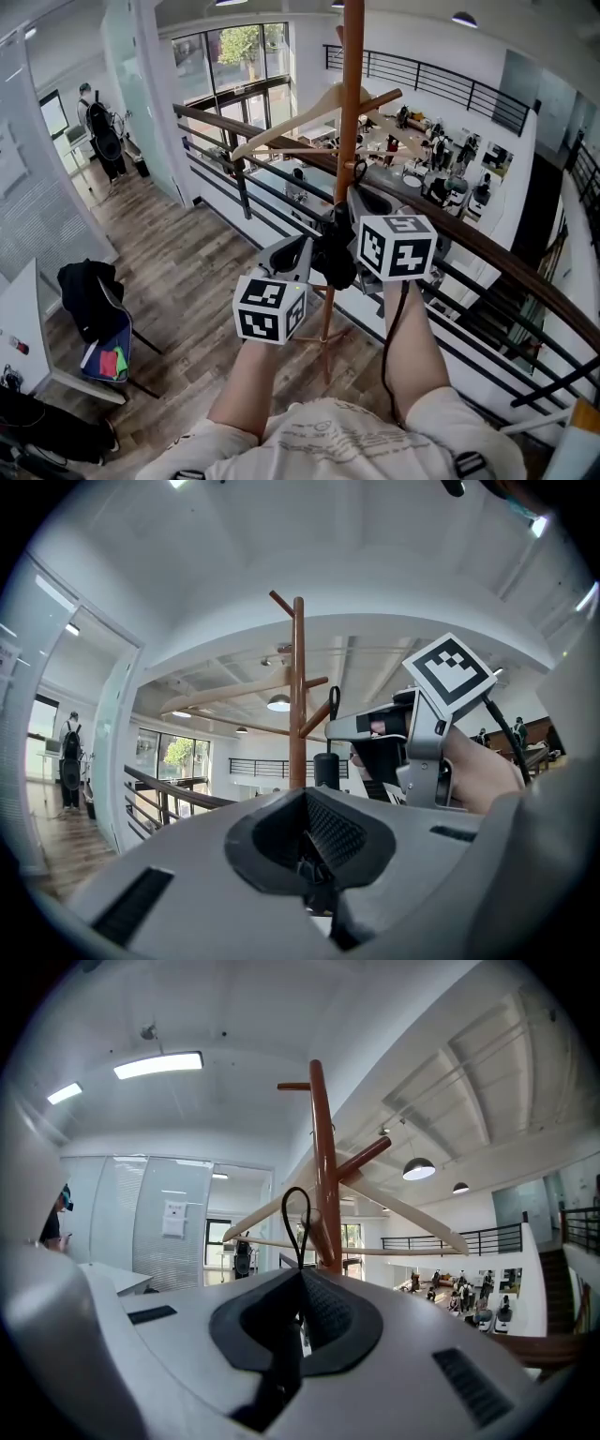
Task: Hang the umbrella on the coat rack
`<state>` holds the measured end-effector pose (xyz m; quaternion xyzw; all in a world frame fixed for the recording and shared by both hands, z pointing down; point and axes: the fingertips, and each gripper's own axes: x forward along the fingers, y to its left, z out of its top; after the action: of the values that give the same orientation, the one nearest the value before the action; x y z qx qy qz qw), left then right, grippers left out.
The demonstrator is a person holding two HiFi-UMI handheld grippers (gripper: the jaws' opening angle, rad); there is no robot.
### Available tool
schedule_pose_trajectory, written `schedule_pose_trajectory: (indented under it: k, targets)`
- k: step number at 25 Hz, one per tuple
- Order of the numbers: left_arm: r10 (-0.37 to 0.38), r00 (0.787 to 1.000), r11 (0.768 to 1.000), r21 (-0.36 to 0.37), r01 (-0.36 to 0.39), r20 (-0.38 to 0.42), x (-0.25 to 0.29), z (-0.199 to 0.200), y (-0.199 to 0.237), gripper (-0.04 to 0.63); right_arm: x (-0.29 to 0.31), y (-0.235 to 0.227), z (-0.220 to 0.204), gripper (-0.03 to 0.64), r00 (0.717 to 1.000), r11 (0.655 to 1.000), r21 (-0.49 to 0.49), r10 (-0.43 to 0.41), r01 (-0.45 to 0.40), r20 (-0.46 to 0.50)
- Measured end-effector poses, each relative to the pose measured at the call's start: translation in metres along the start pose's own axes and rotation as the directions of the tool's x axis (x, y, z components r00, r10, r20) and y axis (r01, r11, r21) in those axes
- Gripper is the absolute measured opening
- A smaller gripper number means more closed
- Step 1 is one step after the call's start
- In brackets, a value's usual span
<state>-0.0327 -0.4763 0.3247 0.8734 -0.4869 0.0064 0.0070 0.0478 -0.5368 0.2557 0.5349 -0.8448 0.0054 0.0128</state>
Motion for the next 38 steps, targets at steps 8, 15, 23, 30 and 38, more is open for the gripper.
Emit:
schedule_pose_trajectory:
  k: [8, 15, 23, 30, 38]
  targets:
    - [-0.01, 1.0, 1.0, 0.001, 0.01, 0.002, -0.001, -0.002, -0.002, 0.003, -0.009, -0.009, 0.0, 0.005, 0.999, 0.999, 0.019, -0.034, 0.034, 0.011]
    - [-0.008, 1.0, 1.0, -0.006, 0.007, -0.004, 0.002, -0.004, -0.001, 0.003, -0.005, -0.009, -0.004, 0.005, 0.999, 0.999, 0.005, -0.032, 0.032, -0.013]
    - [-0.006, 1.0, 1.0, -0.013, 0.006, -0.013, 0.002, -0.009, -0.002, 0.003, 0.002, -0.01, -0.011, 0.005, 0.999, 1.0, 0.002, -0.03, 0.03, -0.04]
    - [-0.002, 1.0, 1.0, -0.014, 0.002, -0.008, 0.002, -0.008, 0.004, 0.003, 0.009, -0.01, -0.007, 0.005, 0.999, 0.999, 0.003, -0.036, 0.036, -0.039]
    - [-0.003, 1.0, 1.0, -0.021, 0.003, 0.003, 0.004, -0.009, 0.014, 0.003, 0.019, -0.01, -0.006, 0.005, 0.996, 0.998, -0.011, -0.059, 0.058, -0.067]
